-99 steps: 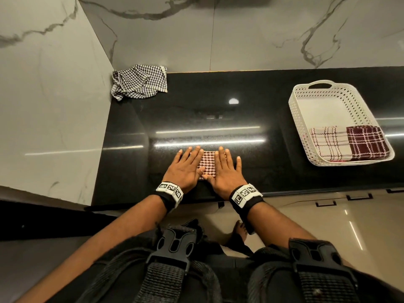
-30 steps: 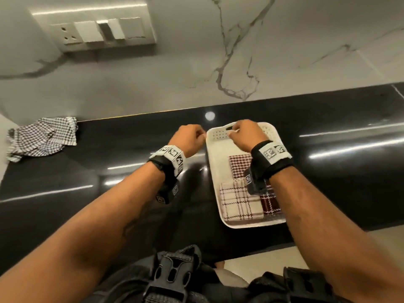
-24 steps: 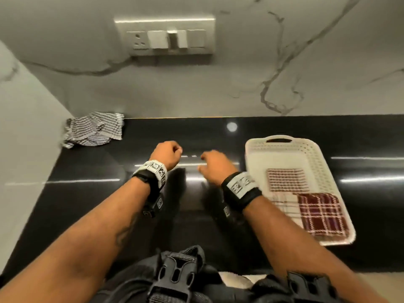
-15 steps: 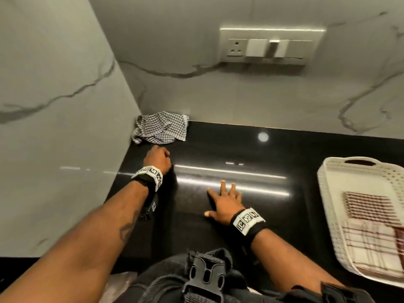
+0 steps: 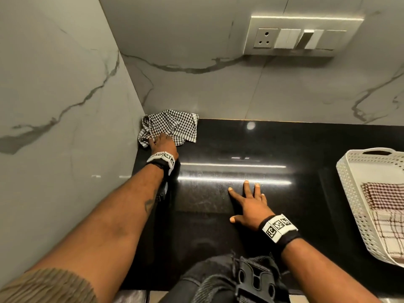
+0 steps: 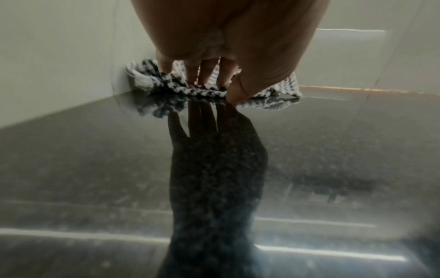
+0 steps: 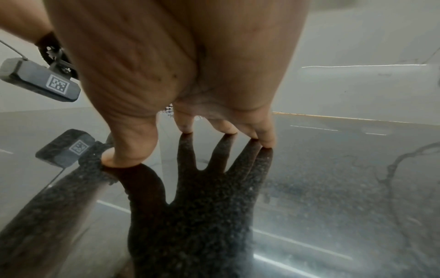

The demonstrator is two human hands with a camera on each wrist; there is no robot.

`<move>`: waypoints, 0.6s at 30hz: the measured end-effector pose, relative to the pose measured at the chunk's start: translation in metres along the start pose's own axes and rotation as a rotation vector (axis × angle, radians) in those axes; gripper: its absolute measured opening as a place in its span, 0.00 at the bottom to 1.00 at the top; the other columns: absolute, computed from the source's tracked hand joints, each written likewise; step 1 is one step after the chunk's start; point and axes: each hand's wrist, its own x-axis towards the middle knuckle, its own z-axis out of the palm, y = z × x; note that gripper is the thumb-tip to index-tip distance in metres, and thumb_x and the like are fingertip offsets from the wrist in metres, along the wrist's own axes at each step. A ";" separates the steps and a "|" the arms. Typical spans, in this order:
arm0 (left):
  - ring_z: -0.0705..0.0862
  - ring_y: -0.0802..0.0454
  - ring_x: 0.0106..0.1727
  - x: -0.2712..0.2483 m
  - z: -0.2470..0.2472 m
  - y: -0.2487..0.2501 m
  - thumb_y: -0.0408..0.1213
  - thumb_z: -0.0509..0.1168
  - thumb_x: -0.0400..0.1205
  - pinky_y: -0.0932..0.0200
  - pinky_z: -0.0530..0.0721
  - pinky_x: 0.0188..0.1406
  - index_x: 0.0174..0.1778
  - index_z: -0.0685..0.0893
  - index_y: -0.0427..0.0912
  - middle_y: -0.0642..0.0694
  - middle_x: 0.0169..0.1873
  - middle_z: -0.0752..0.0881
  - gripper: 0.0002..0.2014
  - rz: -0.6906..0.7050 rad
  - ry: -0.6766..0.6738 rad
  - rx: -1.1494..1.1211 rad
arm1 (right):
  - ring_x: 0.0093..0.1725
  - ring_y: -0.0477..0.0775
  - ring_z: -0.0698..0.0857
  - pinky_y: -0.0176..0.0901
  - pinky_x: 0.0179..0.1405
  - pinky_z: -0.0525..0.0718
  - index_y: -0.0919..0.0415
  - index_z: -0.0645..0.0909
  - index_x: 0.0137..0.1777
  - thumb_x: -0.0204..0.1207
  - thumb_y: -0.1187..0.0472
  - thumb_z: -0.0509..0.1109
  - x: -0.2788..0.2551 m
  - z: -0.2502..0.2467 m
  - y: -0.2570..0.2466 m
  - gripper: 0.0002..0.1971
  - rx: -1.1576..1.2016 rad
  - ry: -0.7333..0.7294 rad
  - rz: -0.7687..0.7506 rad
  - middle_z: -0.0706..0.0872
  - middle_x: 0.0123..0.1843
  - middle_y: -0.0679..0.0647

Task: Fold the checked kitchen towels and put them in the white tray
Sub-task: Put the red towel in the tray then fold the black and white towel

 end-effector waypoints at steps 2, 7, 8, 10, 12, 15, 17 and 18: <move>0.74 0.40 0.73 -0.002 0.000 -0.002 0.40 0.72 0.74 0.33 0.58 0.80 0.70 0.79 0.39 0.40 0.70 0.75 0.27 0.045 0.033 0.021 | 0.82 0.75 0.28 0.72 0.83 0.41 0.30 0.41 0.85 0.73 0.39 0.74 -0.001 0.001 -0.001 0.50 0.011 0.006 0.004 0.29 0.87 0.60; 0.80 0.37 0.64 -0.034 -0.014 0.008 0.39 0.66 0.79 0.39 0.72 0.73 0.59 0.84 0.36 0.40 0.59 0.82 0.15 0.127 0.059 -0.068 | 0.82 0.74 0.28 0.72 0.83 0.41 0.30 0.40 0.84 0.74 0.39 0.74 -0.001 0.002 0.000 0.50 0.021 0.009 0.001 0.29 0.87 0.59; 0.82 0.36 0.61 -0.048 -0.015 0.017 0.40 0.64 0.81 0.41 0.76 0.69 0.57 0.84 0.36 0.39 0.57 0.83 0.14 0.162 0.050 -0.113 | 0.82 0.74 0.28 0.71 0.83 0.40 0.30 0.40 0.84 0.74 0.39 0.74 -0.002 0.002 0.000 0.50 0.019 0.008 0.000 0.29 0.87 0.59; 0.86 0.37 0.54 -0.080 -0.009 0.034 0.40 0.62 0.83 0.46 0.83 0.59 0.51 0.85 0.38 0.38 0.52 0.87 0.10 0.227 0.001 -0.174 | 0.83 0.73 0.28 0.71 0.83 0.40 0.30 0.40 0.85 0.74 0.39 0.74 -0.003 0.002 -0.001 0.50 0.019 0.008 0.001 0.29 0.87 0.59; 0.88 0.37 0.50 -0.108 0.007 0.047 0.40 0.62 0.80 0.48 0.86 0.53 0.46 0.86 0.39 0.39 0.47 0.89 0.11 0.253 -0.048 -0.232 | 0.83 0.73 0.28 0.70 0.83 0.39 0.31 0.41 0.85 0.74 0.39 0.74 -0.003 0.001 -0.003 0.50 0.024 0.009 0.004 0.29 0.87 0.59; 0.88 0.42 0.49 -0.134 0.020 0.060 0.43 0.62 0.78 0.48 0.85 0.56 0.44 0.88 0.42 0.44 0.45 0.89 0.11 0.334 0.030 -0.245 | 0.83 0.72 0.29 0.69 0.84 0.39 0.32 0.42 0.85 0.74 0.39 0.74 -0.005 0.000 -0.005 0.49 0.018 0.008 0.009 0.30 0.87 0.59; 0.86 0.45 0.51 -0.141 0.011 0.066 0.40 0.64 0.80 0.51 0.80 0.60 0.46 0.89 0.44 0.47 0.47 0.89 0.09 0.392 0.133 -0.264 | 0.83 0.73 0.30 0.69 0.83 0.39 0.34 0.43 0.86 0.74 0.39 0.74 -0.007 -0.001 -0.005 0.49 0.012 0.011 0.010 0.30 0.87 0.59; 0.85 0.46 0.52 -0.143 0.004 0.067 0.39 0.65 0.80 0.52 0.77 0.61 0.46 0.89 0.45 0.48 0.48 0.89 0.07 0.407 0.179 -0.302 | 0.83 0.73 0.30 0.69 0.83 0.40 0.34 0.43 0.86 0.74 0.38 0.73 -0.008 -0.002 -0.005 0.49 0.006 0.014 0.009 0.30 0.87 0.59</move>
